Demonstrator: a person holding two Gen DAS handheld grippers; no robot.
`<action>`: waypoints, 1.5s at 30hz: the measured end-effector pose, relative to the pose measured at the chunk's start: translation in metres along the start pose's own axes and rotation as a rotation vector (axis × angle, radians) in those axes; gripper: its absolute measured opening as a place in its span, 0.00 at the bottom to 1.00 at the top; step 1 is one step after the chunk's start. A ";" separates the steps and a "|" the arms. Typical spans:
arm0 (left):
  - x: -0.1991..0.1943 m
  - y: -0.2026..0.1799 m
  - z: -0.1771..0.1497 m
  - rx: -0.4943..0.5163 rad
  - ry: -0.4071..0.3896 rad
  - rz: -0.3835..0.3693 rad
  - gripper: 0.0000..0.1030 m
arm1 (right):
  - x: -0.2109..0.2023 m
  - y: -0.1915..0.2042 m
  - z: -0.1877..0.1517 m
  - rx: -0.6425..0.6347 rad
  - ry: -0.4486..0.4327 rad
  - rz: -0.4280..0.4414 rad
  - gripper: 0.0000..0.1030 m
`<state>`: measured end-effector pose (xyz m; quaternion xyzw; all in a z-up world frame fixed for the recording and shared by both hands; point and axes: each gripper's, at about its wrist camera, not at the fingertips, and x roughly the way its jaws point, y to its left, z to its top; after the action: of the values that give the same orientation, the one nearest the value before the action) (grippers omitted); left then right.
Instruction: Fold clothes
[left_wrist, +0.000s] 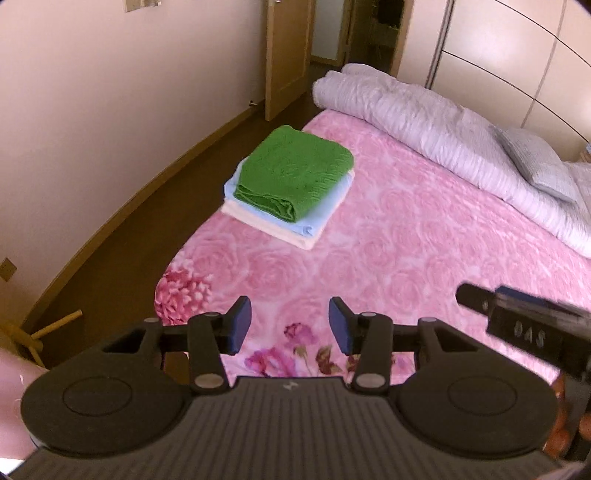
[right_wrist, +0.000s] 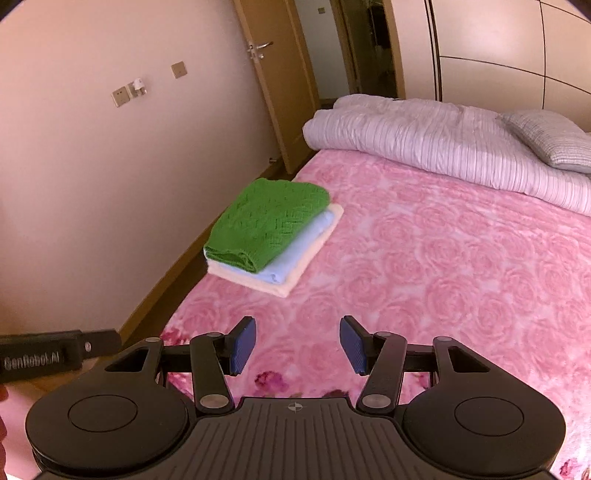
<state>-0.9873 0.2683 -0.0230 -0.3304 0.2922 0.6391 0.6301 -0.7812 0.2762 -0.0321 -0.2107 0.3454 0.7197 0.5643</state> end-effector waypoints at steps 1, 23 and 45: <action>-0.001 -0.002 0.000 -0.003 -0.009 0.005 0.41 | -0.001 -0.001 0.003 -0.011 0.000 0.000 0.53; 0.031 -0.161 0.007 -0.291 -0.002 0.104 0.39 | 0.015 -0.142 0.082 -0.313 0.076 0.153 0.53; 0.077 -0.223 0.031 -0.412 0.036 0.218 0.39 | 0.079 -0.204 0.130 -0.406 0.188 0.290 0.53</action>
<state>-0.7655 0.3483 -0.0556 -0.4300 0.2006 0.7434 0.4714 -0.5964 0.4496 -0.0526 -0.3338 0.2713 0.8248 0.3669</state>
